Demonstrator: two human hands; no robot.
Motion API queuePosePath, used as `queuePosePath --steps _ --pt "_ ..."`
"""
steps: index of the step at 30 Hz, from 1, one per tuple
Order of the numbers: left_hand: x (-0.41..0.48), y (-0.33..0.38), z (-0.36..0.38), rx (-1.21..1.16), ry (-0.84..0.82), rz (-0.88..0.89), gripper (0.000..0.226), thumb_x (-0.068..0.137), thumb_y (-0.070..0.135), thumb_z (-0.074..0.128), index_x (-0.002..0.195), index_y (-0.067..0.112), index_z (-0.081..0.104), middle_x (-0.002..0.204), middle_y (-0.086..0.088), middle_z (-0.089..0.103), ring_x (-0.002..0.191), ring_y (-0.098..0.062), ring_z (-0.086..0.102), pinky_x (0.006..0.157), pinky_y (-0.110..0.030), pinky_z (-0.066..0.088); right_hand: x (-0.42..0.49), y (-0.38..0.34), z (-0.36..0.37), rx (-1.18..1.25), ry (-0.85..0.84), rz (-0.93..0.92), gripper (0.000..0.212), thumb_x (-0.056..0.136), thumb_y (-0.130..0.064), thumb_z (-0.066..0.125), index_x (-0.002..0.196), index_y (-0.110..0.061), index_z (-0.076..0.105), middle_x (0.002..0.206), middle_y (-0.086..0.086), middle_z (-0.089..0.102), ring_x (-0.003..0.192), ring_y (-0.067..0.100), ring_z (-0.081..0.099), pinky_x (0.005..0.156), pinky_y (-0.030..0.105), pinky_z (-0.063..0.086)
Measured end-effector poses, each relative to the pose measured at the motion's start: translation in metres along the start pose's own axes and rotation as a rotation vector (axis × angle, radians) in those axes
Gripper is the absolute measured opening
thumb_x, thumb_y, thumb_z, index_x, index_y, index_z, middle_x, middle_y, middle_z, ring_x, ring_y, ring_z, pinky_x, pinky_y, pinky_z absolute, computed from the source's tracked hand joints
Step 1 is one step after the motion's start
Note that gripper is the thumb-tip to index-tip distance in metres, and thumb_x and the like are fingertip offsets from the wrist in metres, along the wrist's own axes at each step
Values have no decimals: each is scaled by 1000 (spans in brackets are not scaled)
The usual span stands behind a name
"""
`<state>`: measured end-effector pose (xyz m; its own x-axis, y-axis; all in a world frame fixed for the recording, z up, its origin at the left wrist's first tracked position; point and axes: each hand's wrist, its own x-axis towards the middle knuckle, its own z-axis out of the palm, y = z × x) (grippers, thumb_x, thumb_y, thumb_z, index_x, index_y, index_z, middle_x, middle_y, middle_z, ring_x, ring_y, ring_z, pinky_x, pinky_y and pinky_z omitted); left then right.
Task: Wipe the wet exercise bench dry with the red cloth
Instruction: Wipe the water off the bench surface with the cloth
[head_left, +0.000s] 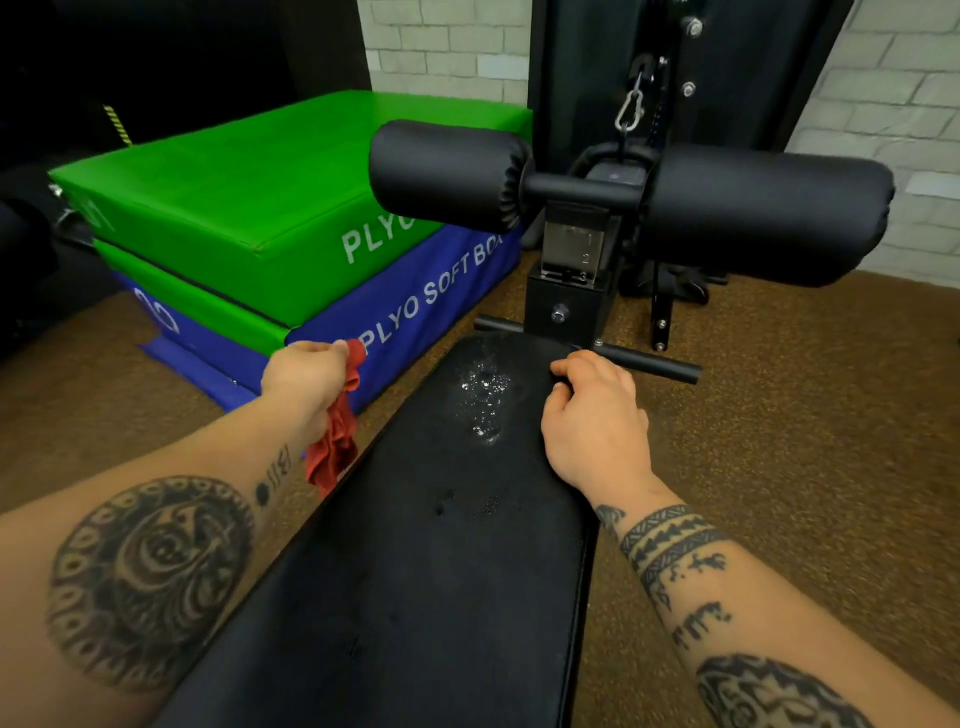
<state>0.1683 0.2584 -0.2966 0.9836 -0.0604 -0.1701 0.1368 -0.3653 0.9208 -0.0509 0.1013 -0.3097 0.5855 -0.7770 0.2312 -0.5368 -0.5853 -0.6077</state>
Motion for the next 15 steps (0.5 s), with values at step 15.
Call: queuePosePath --steps 15 --pt "-184 105 -13 -441 -697 7 17 92 21 57 103 19 70 91 -6 75 79 -25 69 68 -37 57 -22 -83 -78 671 -140 -241 39 101 -36 51 139 -34 52 131 -16 61 116 -3 56 99 16 42"
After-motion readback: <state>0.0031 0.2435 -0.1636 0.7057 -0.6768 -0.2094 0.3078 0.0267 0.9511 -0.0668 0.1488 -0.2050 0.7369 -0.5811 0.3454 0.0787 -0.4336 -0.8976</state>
